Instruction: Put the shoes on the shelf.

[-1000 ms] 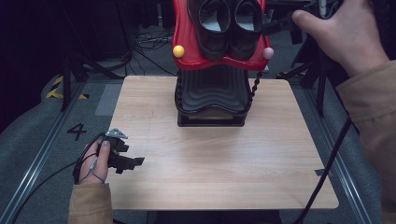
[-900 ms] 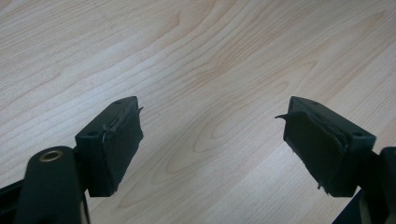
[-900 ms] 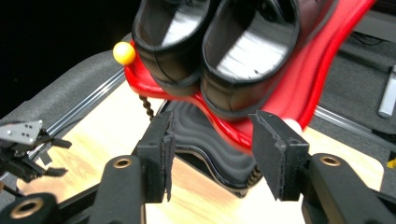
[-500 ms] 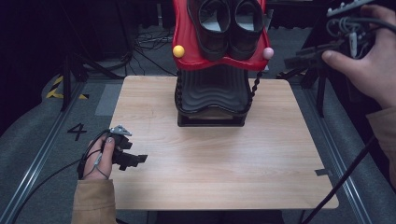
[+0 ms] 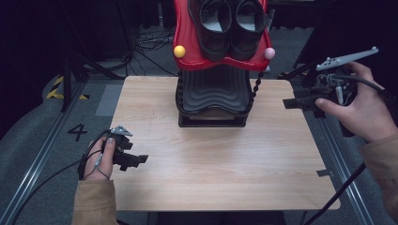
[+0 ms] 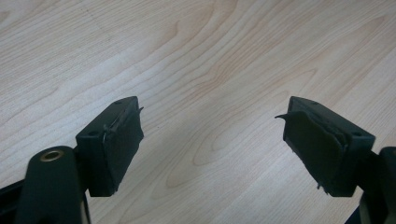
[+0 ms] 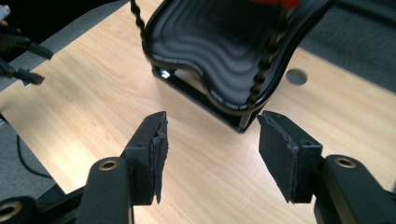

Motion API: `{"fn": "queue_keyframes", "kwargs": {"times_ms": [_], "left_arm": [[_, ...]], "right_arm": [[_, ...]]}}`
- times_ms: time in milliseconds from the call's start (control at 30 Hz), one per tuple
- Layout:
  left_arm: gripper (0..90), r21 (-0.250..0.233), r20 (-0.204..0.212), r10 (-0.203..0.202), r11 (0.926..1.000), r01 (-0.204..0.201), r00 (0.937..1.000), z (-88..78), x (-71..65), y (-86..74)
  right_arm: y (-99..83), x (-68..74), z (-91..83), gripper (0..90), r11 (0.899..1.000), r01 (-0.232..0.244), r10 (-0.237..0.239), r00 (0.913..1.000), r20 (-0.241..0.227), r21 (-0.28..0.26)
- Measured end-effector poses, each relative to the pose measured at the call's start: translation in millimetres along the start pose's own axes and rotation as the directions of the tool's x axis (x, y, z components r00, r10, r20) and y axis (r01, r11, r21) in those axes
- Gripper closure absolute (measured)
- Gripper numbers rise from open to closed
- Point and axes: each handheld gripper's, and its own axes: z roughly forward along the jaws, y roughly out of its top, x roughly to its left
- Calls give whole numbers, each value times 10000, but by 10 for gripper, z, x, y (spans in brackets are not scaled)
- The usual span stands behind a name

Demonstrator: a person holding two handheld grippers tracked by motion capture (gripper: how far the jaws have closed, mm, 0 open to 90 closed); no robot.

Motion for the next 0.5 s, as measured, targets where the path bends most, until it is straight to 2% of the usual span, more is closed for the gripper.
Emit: {"fn": "queue_keyframes", "kwargs": {"times_ms": [33,133,333,500], "left_arm": [[201,0,0,0,10000,0,10000,0,0,0],[201,53,-12,44,10000,-44,10000,4,-12,7],[201,-24,-66,93,10000,-94,9999,1,-29,7],[201,-58,-67,93,9999,-93,9999,-19,-47,-31]], "right_arm": [[0,0,0,430,10000,0,0,10000,0,0],[-207,-50,128,434,10000,-49,49,9999,-94,84],[-445,-92,268,440,9996,161,-155,9995,-266,242],[-676,-127,451,439,9992,268,-254,9986,-463,294]]}}
